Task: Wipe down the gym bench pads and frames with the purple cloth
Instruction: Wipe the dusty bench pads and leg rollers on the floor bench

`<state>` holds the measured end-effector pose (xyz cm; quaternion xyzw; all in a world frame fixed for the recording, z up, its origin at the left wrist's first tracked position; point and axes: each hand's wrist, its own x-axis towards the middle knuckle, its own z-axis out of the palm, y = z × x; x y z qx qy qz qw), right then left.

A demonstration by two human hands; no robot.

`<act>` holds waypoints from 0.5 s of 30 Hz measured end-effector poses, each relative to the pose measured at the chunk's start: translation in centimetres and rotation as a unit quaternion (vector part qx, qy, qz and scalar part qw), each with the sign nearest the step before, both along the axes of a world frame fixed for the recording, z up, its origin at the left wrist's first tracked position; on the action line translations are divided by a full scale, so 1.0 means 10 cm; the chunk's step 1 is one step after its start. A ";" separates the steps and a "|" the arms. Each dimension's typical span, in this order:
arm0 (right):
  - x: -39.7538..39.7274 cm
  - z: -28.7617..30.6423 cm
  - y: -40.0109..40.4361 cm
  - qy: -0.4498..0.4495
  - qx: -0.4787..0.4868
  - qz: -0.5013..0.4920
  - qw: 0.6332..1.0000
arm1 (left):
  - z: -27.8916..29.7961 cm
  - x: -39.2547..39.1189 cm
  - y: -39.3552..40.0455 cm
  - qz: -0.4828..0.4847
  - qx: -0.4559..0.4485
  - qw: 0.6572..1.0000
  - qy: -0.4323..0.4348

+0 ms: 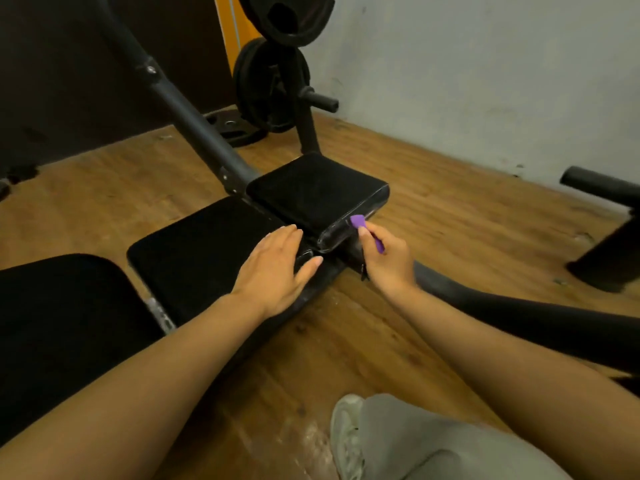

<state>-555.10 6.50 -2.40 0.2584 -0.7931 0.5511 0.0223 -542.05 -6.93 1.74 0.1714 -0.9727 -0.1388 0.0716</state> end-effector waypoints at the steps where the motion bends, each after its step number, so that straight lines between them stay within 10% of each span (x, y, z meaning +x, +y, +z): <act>1: -0.06 -0.07 -0.01 -0.020 -0.036 -0.029 0.999 | -0.04 -0.09 -0.03 -0.001 -0.009 1.000 0.002; 15: 0.11 -0.41 -0.88 -0.064 -0.067 -0.048 0.995 | -0.33 -0.31 -0.22 -0.032 -0.041 0.999 0.007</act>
